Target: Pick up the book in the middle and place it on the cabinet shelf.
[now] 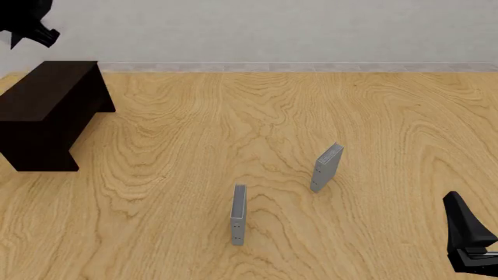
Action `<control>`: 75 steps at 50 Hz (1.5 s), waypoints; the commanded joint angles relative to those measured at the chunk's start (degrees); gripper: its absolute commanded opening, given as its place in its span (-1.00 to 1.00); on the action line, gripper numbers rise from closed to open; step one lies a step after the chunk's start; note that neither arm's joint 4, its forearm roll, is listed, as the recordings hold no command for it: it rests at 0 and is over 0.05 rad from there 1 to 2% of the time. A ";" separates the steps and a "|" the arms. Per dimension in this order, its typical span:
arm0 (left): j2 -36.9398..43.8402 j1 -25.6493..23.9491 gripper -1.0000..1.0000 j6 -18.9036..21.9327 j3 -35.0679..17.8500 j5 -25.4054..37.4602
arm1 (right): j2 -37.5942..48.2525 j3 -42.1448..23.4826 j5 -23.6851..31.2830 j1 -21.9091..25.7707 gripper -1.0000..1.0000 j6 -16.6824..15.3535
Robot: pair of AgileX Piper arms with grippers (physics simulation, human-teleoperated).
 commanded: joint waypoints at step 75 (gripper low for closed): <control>8.57 8.30 -1.00 15.77 8.35 -17.81 | 0.00 0.00 0.00 0.01 1.00 -0.01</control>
